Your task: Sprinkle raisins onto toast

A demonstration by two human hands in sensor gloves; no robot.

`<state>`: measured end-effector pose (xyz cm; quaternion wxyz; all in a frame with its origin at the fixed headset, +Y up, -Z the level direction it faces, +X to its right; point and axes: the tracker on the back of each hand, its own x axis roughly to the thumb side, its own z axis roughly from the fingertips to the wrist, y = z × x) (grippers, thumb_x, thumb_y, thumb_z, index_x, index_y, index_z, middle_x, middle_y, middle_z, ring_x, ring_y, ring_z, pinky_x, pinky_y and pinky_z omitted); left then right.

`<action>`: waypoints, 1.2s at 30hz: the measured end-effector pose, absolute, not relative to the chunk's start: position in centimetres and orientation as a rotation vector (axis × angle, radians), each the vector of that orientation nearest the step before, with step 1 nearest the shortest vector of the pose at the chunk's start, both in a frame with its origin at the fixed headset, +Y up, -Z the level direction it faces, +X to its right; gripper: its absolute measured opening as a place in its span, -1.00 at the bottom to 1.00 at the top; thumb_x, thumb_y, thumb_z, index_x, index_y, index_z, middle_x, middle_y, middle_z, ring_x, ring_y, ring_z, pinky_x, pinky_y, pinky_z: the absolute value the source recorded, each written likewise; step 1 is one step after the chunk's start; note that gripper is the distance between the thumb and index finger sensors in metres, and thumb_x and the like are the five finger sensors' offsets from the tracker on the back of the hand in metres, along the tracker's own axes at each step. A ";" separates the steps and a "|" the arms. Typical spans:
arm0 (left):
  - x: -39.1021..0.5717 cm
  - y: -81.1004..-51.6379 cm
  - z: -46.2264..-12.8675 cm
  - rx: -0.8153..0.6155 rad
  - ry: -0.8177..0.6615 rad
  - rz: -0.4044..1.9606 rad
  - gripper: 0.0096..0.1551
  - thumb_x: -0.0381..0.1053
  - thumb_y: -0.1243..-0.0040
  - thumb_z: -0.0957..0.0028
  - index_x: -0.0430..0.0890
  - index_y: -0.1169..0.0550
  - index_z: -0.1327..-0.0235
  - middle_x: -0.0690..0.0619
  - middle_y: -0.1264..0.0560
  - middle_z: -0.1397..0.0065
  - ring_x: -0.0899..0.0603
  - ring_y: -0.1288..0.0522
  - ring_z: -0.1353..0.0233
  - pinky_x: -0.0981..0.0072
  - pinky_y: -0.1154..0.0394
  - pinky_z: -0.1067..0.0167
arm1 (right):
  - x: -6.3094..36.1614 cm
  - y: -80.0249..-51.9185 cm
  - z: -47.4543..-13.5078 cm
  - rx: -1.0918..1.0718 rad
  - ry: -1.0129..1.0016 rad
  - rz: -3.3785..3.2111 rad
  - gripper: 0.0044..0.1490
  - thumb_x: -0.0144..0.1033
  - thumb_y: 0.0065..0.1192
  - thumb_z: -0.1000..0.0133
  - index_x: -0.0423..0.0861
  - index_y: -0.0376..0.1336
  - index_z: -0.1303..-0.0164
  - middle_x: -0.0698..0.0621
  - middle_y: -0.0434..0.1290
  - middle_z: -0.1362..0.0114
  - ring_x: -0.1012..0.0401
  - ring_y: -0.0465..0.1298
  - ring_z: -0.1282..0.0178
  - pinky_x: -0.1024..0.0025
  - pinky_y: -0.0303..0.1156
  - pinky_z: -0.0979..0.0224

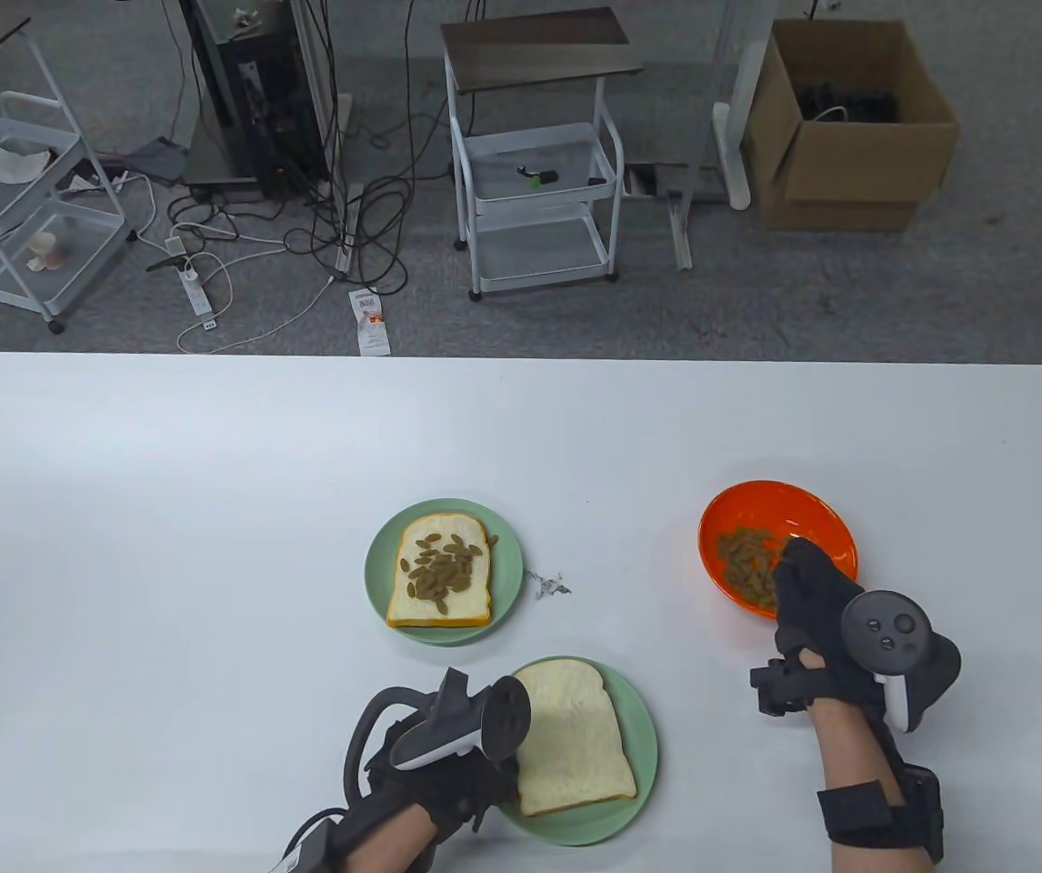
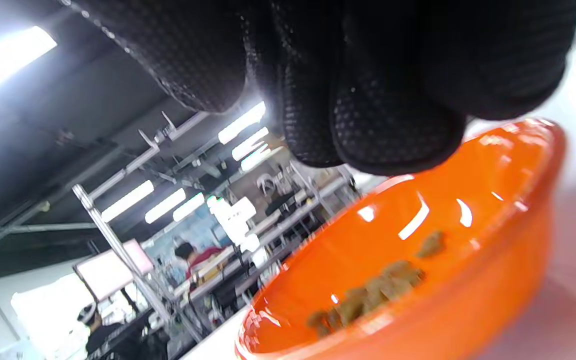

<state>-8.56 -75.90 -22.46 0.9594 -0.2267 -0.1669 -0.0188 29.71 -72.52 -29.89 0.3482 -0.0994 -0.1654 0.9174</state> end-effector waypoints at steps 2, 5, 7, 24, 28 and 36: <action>-8.6 -76.0 -22.5 -0.458 -0.330 -0.029 -0.31 0.35 -0.59 0.21 0.15 -0.68 -0.20 0.25 -0.75 0.20 0.08 -0.76 0.27 0.21 -0.71 0.06 | 29.7 -72.8 -29.7 -0.256 -0.405 2.342 -0.24 -0.18 0.40 -0.12 -0.38 0.33 -0.39 -0.35 0.63 -0.09 -0.18 0.68 0.25 -0.04 0.56 0.13; -9.0 -75.9 -22.8 -0.459 -0.335 0.029 -0.30 0.32 -0.63 0.24 0.17 -0.67 -0.20 0.26 -0.75 0.22 0.08 -0.75 0.28 0.22 -0.71 0.07 | 27.3 -72.6 -29.4 -0.093 -0.418 2.424 -0.24 -0.13 0.41 -0.11 -0.38 0.36 -0.36 -0.34 0.64 -0.07 -0.17 0.68 0.27 -0.03 0.57 0.15; -9.2 -76.0 -22.9 -0.480 -0.341 0.059 -0.27 0.30 -0.64 0.24 0.18 -0.64 -0.25 0.27 -0.74 0.22 0.08 -0.75 0.28 0.22 -0.71 0.06 | 24.7 -72.9 -29.4 0.070 -0.237 2.469 -0.25 -0.10 0.41 -0.11 -0.37 0.39 -0.33 -0.34 0.64 -0.08 -0.18 0.68 0.24 -0.04 0.57 0.13; -8.2 -76.0 -22.6 -0.419 -0.549 0.333 -0.12 0.11 -0.60 0.14 0.23 -0.41 -0.49 0.09 -0.48 -0.54 0.03 -0.71 -0.05 0.21 -0.65 -0.09 | 15.3 -76.6 -27.7 0.440 0.639 2.658 -0.02 -0.15 0.56 -0.03 -0.33 0.19 -0.55 -0.46 0.30 -0.54 -0.40 0.52 -0.18 -0.11 0.52 -0.13; -7.1 -76.9 -22.0 -0.391 -0.556 0.228 0.09 0.20 -0.60 0.17 0.18 -0.23 -0.59 0.06 -0.48 -0.54 0.04 -0.74 0.03 0.26 -0.68 0.02 | 15.5 -76.9 -27.9 0.415 0.599 2.683 -0.04 -0.17 0.56 -0.03 -0.34 0.21 -0.53 -0.47 0.34 -0.49 -0.37 0.55 -0.12 -0.06 0.56 -0.08; -5.7 -77.1 -21.3 -0.160 -0.462 0.095 -0.14 0.26 -0.59 0.21 0.16 -0.50 -0.41 0.24 -0.69 -0.25 0.09 -0.78 0.23 0.33 -0.72 0.19 | 14.2 -76.9 -27.5 0.467 0.528 2.824 -0.03 -0.19 0.57 -0.01 -0.35 0.19 -0.53 -0.47 0.36 -0.47 -0.36 0.57 -0.10 -0.07 0.56 -0.05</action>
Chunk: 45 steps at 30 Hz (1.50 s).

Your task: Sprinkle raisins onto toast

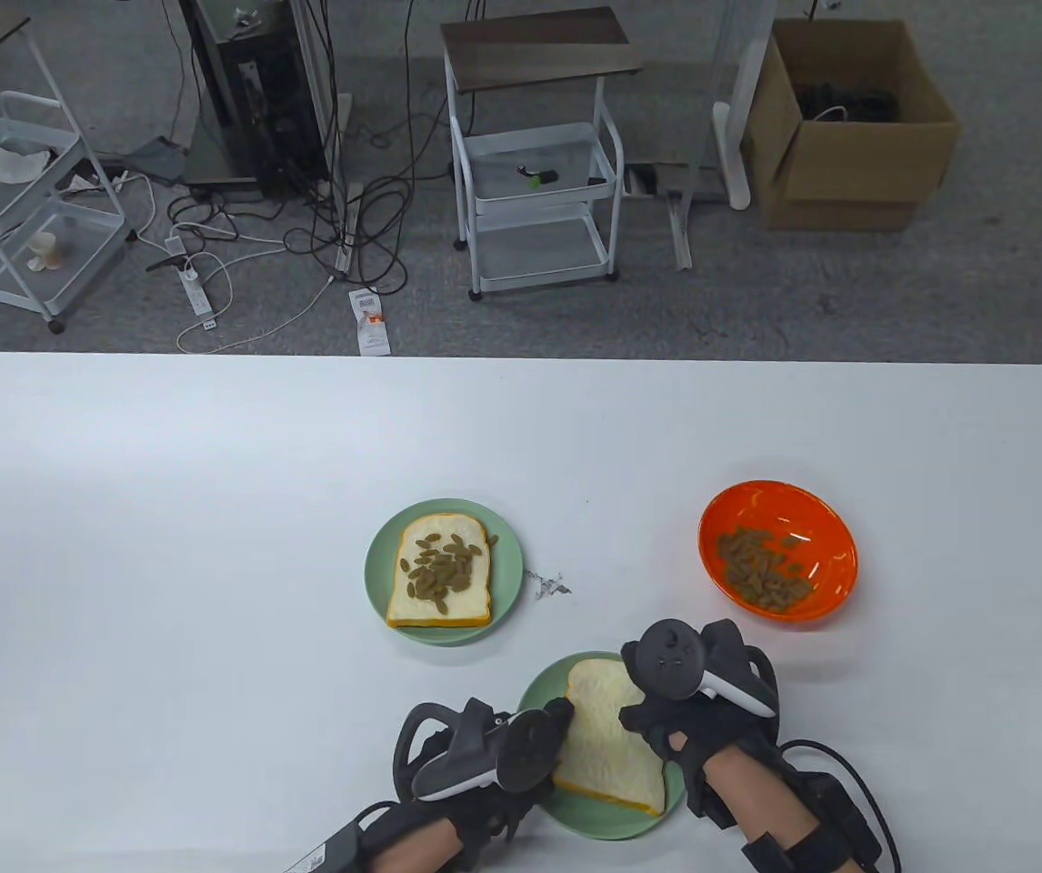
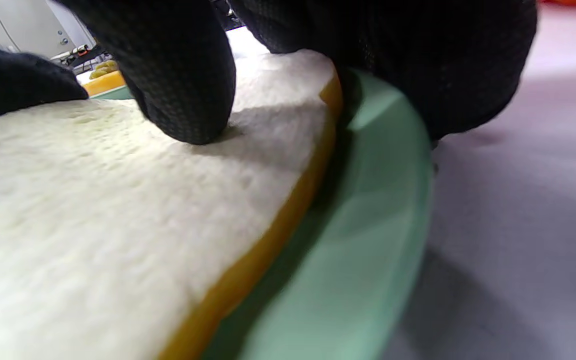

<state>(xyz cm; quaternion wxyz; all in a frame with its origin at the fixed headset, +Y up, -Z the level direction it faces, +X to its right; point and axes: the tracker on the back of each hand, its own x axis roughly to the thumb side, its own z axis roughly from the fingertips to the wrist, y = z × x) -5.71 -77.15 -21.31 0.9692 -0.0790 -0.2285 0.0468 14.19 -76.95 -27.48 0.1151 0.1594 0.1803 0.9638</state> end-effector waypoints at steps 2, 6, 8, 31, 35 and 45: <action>-5.3 -77.2 -21.2 -0.105 -0.444 0.053 -0.17 0.29 -0.61 0.27 0.17 -0.56 -0.34 0.28 -0.72 -0.19 0.10 -0.78 0.26 0.33 -0.72 0.20 | 14.2 -77.0 -27.5 0.467 0.529 2.821 -0.02 -0.19 0.57 -0.01 -0.36 0.19 -0.53 -0.47 0.36 -0.47 -0.36 0.57 -0.09 -0.07 0.56 -0.05; -4.9 -77.4 -21.2 -0.032 -0.423 0.001 -0.22 0.37 -0.61 0.36 0.21 -0.66 -0.21 0.33 -0.75 -0.08 0.08 -0.77 0.28 0.32 -0.72 0.18 | 14.4 -77.0 -27.6 0.472 0.525 2.806 -0.02 -0.18 0.58 0.00 -0.35 0.20 -0.52 -0.47 0.37 -0.46 -0.35 0.57 -0.08 -0.06 0.57 -0.04; -4.9 -77.6 -21.1 0.030 -0.406 -0.005 -0.24 0.44 -0.56 0.39 0.23 -0.69 -0.14 0.35 -0.76 -0.03 0.09 -0.77 0.31 0.33 -0.73 0.20 | 14.4 -77.0 -27.6 0.474 0.523 2.805 -0.02 -0.19 0.58 0.00 -0.35 0.20 -0.52 -0.46 0.37 -0.47 -0.35 0.57 -0.08 -0.06 0.57 -0.05; -3.6 -76.9 -21.1 -0.116 -0.451 -0.170 -0.51 0.26 -0.50 0.14 0.22 -0.72 -0.08 0.26 -0.68 -0.21 0.00 -0.77 0.18 0.28 -0.70 0.13 | 14.3 -77.3 -27.8 0.501 0.518 2.771 -0.03 -0.19 0.56 -0.02 -0.31 0.19 -0.54 -0.44 0.36 -0.49 -0.34 0.55 -0.11 -0.05 0.54 -0.08; -3.3 -76.8 -20.9 -0.034 -0.486 -0.215 -0.60 0.27 -0.55 0.21 0.22 -0.80 0.11 0.25 -0.76 -0.01 0.04 -0.79 0.27 0.32 -0.72 0.21 | 14.1 -77.3 -27.7 0.508 0.515 2.778 -0.03 -0.18 0.56 -0.01 -0.31 0.19 -0.54 -0.44 0.36 -0.49 -0.34 0.55 -0.11 -0.05 0.54 -0.08; -4.3 -77.6 -20.9 0.072 -0.538 -0.156 -0.58 0.33 -0.47 0.20 0.20 -0.82 0.15 0.22 -0.75 0.09 0.05 -0.77 0.31 0.33 -0.72 0.22 | 14.1 -77.4 -27.7 0.508 0.507 2.775 -0.04 -0.19 0.56 -0.01 -0.31 0.19 -0.54 -0.43 0.36 -0.48 -0.33 0.55 -0.11 -0.05 0.54 -0.08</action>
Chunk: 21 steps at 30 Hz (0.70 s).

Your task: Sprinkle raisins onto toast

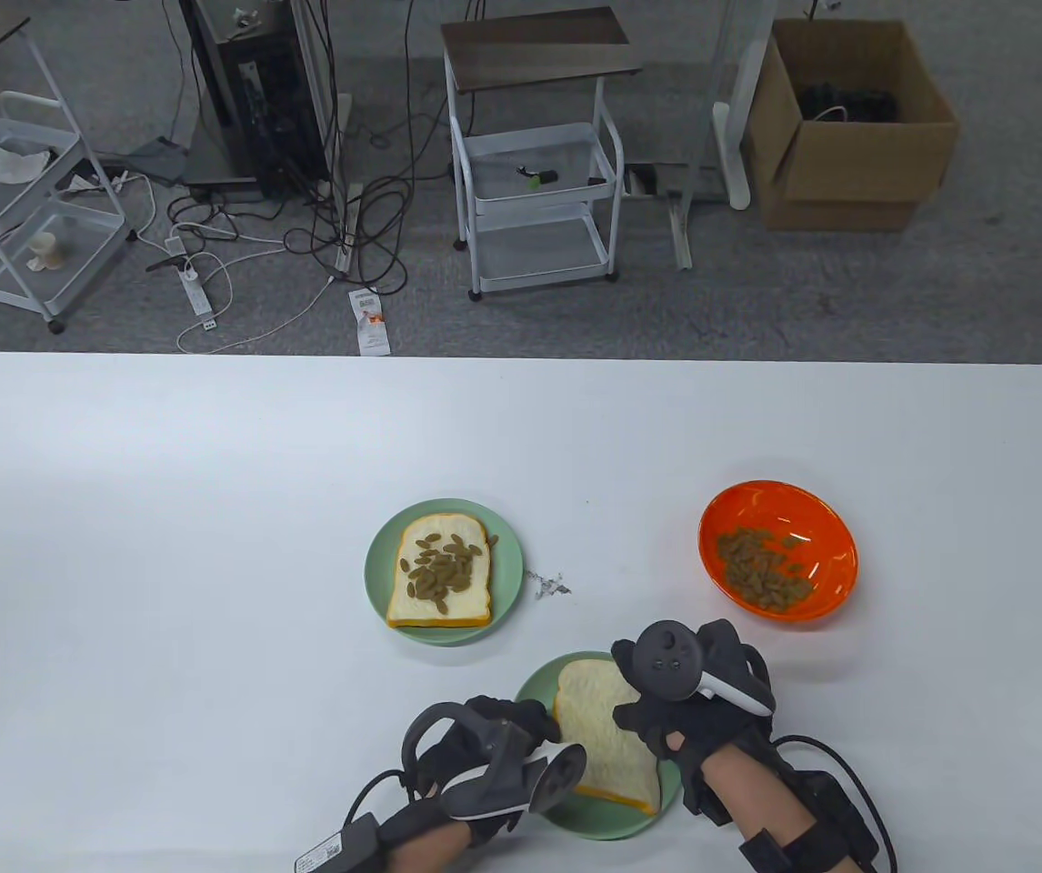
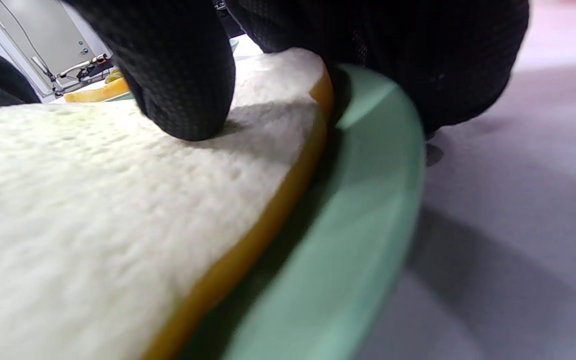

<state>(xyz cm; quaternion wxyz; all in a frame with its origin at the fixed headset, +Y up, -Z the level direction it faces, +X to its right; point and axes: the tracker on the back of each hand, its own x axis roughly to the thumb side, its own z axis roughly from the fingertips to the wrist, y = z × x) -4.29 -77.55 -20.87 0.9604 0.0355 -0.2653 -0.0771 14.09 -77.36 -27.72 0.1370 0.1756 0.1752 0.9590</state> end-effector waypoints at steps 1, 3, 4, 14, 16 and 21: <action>-4.4 -77.5 -20.8 0.086 -0.534 -0.167 -0.55 0.38 -0.45 0.22 0.23 -0.82 0.16 0.24 -0.76 0.09 0.06 -0.77 0.29 0.33 -0.72 0.21 | 14.1 -77.4 -27.7 0.508 0.509 2.774 -0.04 -0.18 0.56 -0.01 -0.30 0.19 -0.54 -0.43 0.36 -0.48 -0.33 0.55 -0.11 -0.05 0.54 -0.08; -4.6 -77.3 -20.9 0.109 -0.508 -0.151 -0.42 0.52 -0.30 0.24 0.24 -0.82 0.15 0.25 -0.77 0.06 0.05 -0.79 0.27 0.34 -0.73 0.22 | 14.1 -77.4 -27.7 0.507 0.510 2.771 -0.04 -0.18 0.56 -0.01 -0.31 0.20 -0.54 -0.44 0.37 -0.48 -0.33 0.56 -0.10 -0.04 0.54 -0.07; -4.6 -77.3 -21.0 0.117 -0.487 -0.115 -0.39 0.55 -0.26 0.24 0.23 -0.82 0.14 0.23 -0.78 0.06 0.04 -0.79 0.29 0.33 -0.73 0.23 | 14.1 -77.4 -27.7 0.508 0.508 2.773 -0.04 -0.18 0.55 -0.01 -0.31 0.20 -0.53 -0.43 0.37 -0.48 -0.32 0.56 -0.10 -0.04 0.55 -0.07; -3.1 -77.3 -21.1 0.125 -0.335 -0.234 -0.60 0.40 -0.51 0.24 0.24 -0.84 0.24 0.27 -0.81 0.17 0.07 -0.82 0.36 0.36 -0.75 0.33 | 13.8 -77.4 -27.6 0.516 0.495 2.790 -0.04 -0.18 0.55 -0.02 -0.31 0.19 -0.54 -0.43 0.37 -0.48 -0.33 0.56 -0.10 -0.04 0.54 -0.07; -3.3 -77.2 -21.2 0.119 -0.332 -0.216 -0.61 0.38 -0.54 0.24 0.23 -0.85 0.24 0.26 -0.81 0.18 0.06 -0.82 0.36 0.35 -0.75 0.33 | 13.8 -77.4 -27.6 0.517 0.495 2.786 -0.04 -0.18 0.55 -0.02 -0.31 0.19 -0.54 -0.44 0.36 -0.48 -0.32 0.56 -0.10 -0.04 0.54 -0.07; -3.3 -77.4 -21.3 0.126 -0.346 -0.226 -0.58 0.38 -0.54 0.22 0.20 -0.85 0.21 0.23 -0.80 0.19 0.06 -0.81 0.37 0.36 -0.75 0.33 | 13.8 -77.4 -27.7 0.516 0.496 2.780 -0.04 -0.18 0.55 -0.02 -0.31 0.19 -0.54 -0.43 0.37 -0.48 -0.32 0.56 -0.09 -0.04 0.54 -0.07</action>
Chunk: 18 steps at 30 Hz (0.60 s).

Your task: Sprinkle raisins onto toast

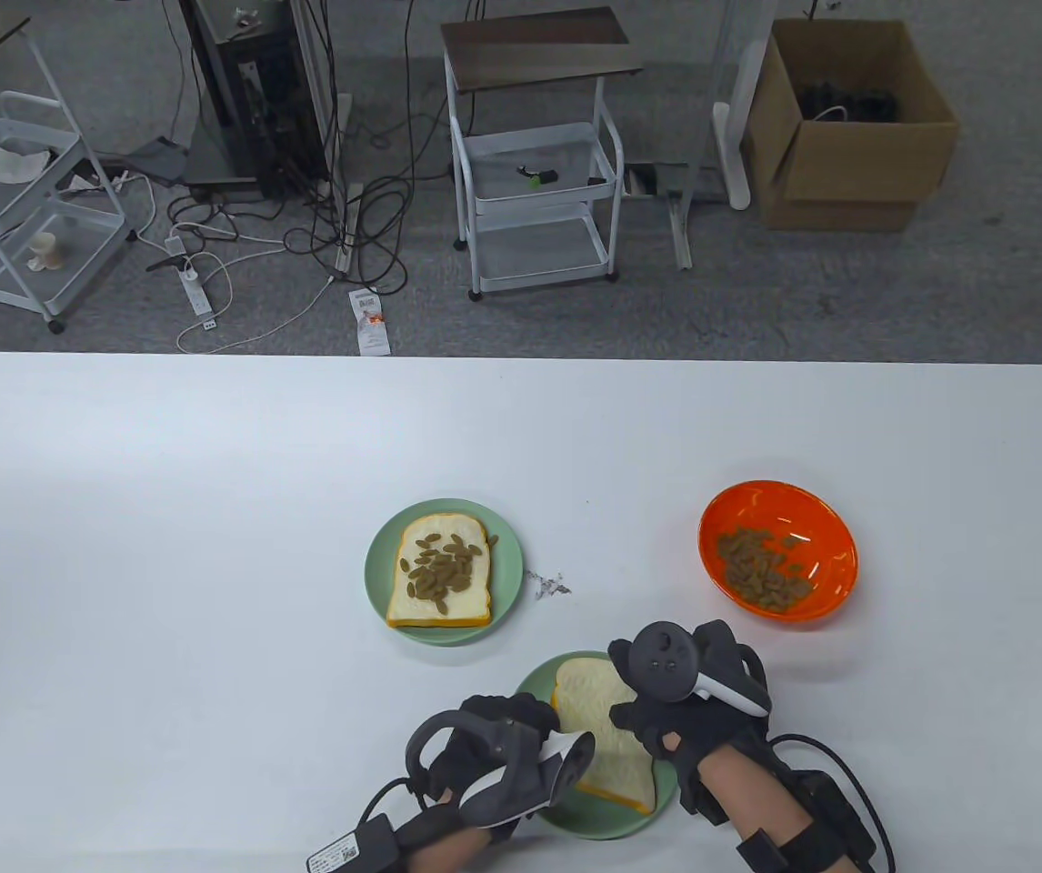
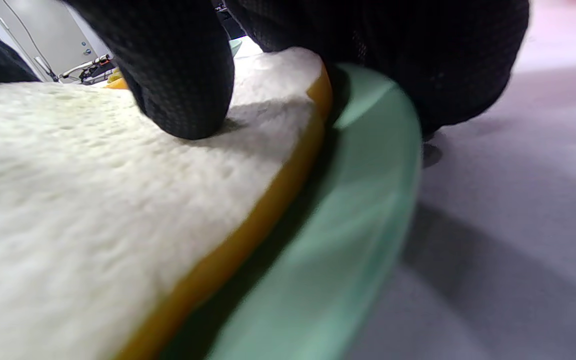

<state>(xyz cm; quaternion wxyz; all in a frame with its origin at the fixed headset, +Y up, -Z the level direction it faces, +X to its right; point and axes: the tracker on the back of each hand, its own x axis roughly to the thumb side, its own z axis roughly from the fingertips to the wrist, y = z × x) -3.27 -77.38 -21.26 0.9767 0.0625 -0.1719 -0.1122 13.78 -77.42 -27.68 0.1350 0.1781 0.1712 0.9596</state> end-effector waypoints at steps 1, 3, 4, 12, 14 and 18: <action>-3.3 -77.4 -21.2 0.132 -0.352 -0.227 -0.56 0.39 -0.53 0.23 0.18 -0.85 0.21 0.22 -0.80 0.19 0.05 -0.81 0.38 0.35 -0.75 0.32 | 13.8 -77.4 -27.7 0.516 0.496 2.781 -0.04 -0.18 0.55 -0.02 -0.30 0.19 -0.54 -0.43 0.37 -0.48 -0.32 0.56 -0.09 -0.04 0.54 -0.07; -3.5 -77.5 -21.4 0.140 -0.378 -0.218 -0.54 0.40 -0.54 0.25 0.17 -0.85 0.23 0.22 -0.80 0.22 0.06 -0.80 0.39 0.37 -0.75 0.33 | 13.8 -77.4 -27.7 0.517 0.496 2.782 -0.05 -0.18 0.55 -0.02 -0.30 0.19 -0.54 -0.43 0.37 -0.48 -0.32 0.56 -0.10 -0.04 0.54 -0.07; -3.7 -77.4 -21.5 0.145 -0.382 -0.200 -0.53 0.41 -0.56 0.28 0.15 -0.87 0.26 0.21 -0.80 0.26 0.06 -0.80 0.41 0.37 -0.75 0.34 | 13.8 -77.4 -27.7 0.517 0.495 2.781 -0.05 -0.18 0.55 -0.02 -0.30 0.19 -0.54 -0.43 0.36 -0.48 -0.32 0.56 -0.10 -0.04 0.54 -0.07; -5.1 -76.4 -22.0 0.042 -0.371 -0.151 -0.56 0.38 -0.58 0.28 0.15 -0.86 0.27 0.19 -0.79 0.25 0.08 -0.81 0.32 0.35 -0.76 0.27 | 13.6 -77.5 -27.6 0.518 0.498 2.763 -0.04 -0.17 0.55 -0.02 -0.30 0.19 -0.54 -0.43 0.37 -0.47 -0.31 0.56 -0.08 -0.05 0.54 -0.07; -5.4 -76.1 -22.0 0.030 -0.364 -0.177 -0.56 0.38 -0.59 0.28 0.16 -0.86 0.27 0.19 -0.79 0.24 0.08 -0.82 0.31 0.35 -0.76 0.26 | 13.5 -77.5 -27.6 0.520 0.496 2.773 -0.04 -0.17 0.55 -0.02 -0.30 0.19 -0.54 -0.43 0.37 -0.48 -0.31 0.56 -0.09 -0.05 0.54 -0.08; -6.6 -75.5 -22.4 0.008 -0.341 -0.110 -0.57 0.37 -0.57 0.26 0.16 -0.85 0.25 0.19 -0.78 0.22 0.08 -0.81 0.29 0.34 -0.75 0.24 | 13.5 -77.5 -27.6 0.528 0.491 2.783 -0.04 -0.18 0.55 -0.02 -0.29 0.19 -0.54 -0.42 0.36 -0.48 -0.32 0.56 -0.10 -0.06 0.54 -0.09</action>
